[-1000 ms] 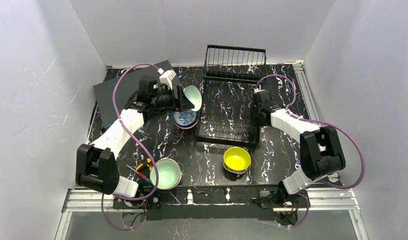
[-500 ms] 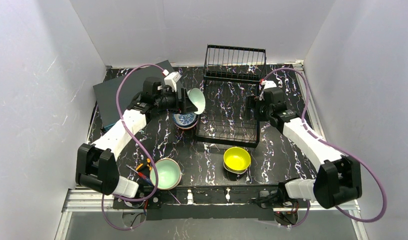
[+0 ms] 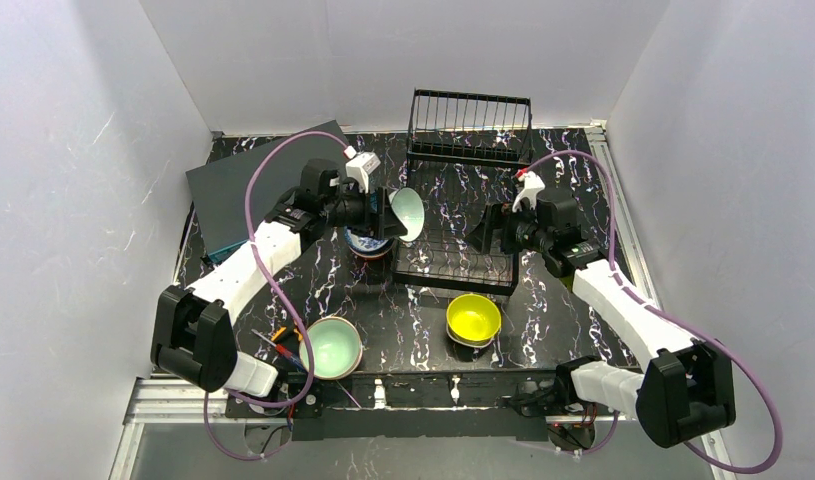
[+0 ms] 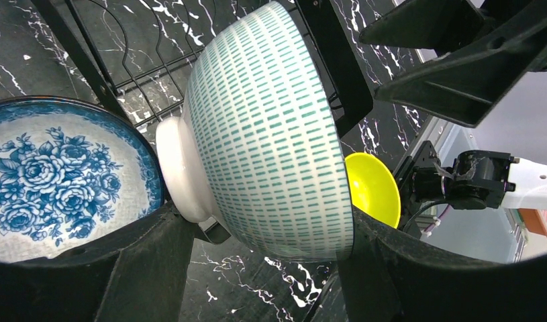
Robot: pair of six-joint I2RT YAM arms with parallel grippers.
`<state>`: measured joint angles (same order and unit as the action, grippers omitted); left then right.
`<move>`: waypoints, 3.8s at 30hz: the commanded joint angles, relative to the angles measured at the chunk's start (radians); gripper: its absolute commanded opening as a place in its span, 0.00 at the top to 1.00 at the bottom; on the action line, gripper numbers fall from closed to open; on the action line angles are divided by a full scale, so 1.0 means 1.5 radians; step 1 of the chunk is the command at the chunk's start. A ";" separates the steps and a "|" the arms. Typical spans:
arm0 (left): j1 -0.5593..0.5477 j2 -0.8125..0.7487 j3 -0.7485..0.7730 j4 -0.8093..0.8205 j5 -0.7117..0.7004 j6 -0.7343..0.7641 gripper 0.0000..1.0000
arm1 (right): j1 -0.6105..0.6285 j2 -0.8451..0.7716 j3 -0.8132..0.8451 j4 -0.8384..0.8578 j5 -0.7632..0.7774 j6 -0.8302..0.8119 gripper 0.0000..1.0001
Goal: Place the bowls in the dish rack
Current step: Place the bowl in the dish rack.
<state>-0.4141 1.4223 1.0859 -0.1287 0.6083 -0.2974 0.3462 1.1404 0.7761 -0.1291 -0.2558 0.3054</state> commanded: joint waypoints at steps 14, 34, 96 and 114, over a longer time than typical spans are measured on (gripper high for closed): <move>-0.042 -0.009 0.031 0.061 0.167 0.016 1.00 | 0.000 0.035 -0.078 0.341 -0.284 0.184 0.01; -0.091 0.029 0.086 -0.055 0.055 0.042 0.42 | 0.080 0.049 0.027 0.119 -0.110 0.098 0.99; -0.044 0.082 0.116 0.137 0.103 -0.078 1.00 | 0.082 -0.076 -0.054 0.264 -0.149 0.329 0.01; -0.046 0.049 0.051 0.233 0.142 -0.136 1.00 | 0.082 -0.045 -0.096 0.495 -0.199 0.435 0.02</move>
<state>-0.4812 1.5276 1.1553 0.1493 0.7631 -0.4652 0.4717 1.1023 0.6319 0.4946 -0.5396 0.9371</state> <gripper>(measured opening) 0.085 0.985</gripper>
